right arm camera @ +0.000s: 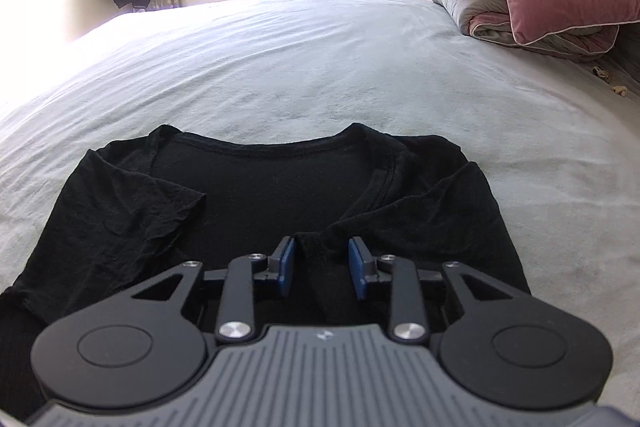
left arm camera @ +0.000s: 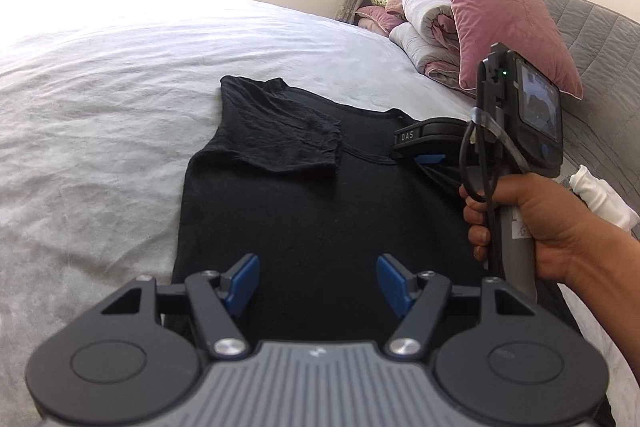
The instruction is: Fold clothes
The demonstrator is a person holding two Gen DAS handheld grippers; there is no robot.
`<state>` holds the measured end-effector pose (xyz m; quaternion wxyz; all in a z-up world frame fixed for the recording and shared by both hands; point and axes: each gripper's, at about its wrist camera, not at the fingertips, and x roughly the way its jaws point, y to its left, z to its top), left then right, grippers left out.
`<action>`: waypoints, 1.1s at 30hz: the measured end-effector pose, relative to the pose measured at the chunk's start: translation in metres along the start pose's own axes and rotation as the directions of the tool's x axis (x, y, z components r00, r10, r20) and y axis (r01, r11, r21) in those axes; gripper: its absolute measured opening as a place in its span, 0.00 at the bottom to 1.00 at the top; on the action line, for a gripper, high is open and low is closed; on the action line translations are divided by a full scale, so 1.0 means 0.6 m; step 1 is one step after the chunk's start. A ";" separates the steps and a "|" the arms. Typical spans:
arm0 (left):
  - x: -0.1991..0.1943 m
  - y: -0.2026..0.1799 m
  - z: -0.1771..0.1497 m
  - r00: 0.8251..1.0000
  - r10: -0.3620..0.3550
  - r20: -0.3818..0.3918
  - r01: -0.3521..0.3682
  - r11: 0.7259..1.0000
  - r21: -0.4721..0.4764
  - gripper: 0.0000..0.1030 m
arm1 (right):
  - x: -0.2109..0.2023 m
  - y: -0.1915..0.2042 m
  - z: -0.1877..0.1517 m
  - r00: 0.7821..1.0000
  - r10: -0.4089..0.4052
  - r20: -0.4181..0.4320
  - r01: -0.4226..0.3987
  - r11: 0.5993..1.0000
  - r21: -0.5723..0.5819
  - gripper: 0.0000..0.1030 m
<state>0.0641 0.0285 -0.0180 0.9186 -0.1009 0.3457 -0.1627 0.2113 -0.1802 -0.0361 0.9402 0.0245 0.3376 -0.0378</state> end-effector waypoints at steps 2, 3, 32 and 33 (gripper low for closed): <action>0.002 0.000 0.000 1.000 -0.006 -0.006 0.006 1.000 -0.004 0.65 | -0.001 -0.003 0.005 1.000 -0.010 0.021 0.010 1.000 0.010 0.05; 0.003 0.000 -0.001 1.000 -0.005 -0.009 0.005 1.000 -0.003 0.65 | -0.005 -0.007 0.009 0.999 0.002 0.037 -0.004 0.999 0.034 0.04; -0.012 0.030 0.019 1.000 0.024 0.012 -0.023 0.997 -0.076 0.65 | -0.125 -0.125 0.000 0.955 0.287 0.072 -0.294 0.949 0.111 0.42; -0.011 0.029 0.018 1.000 0.025 0.010 -0.024 0.997 -0.073 0.65 | -0.132 -0.116 -0.012 0.951 0.306 0.052 -0.308 0.950 0.038 0.42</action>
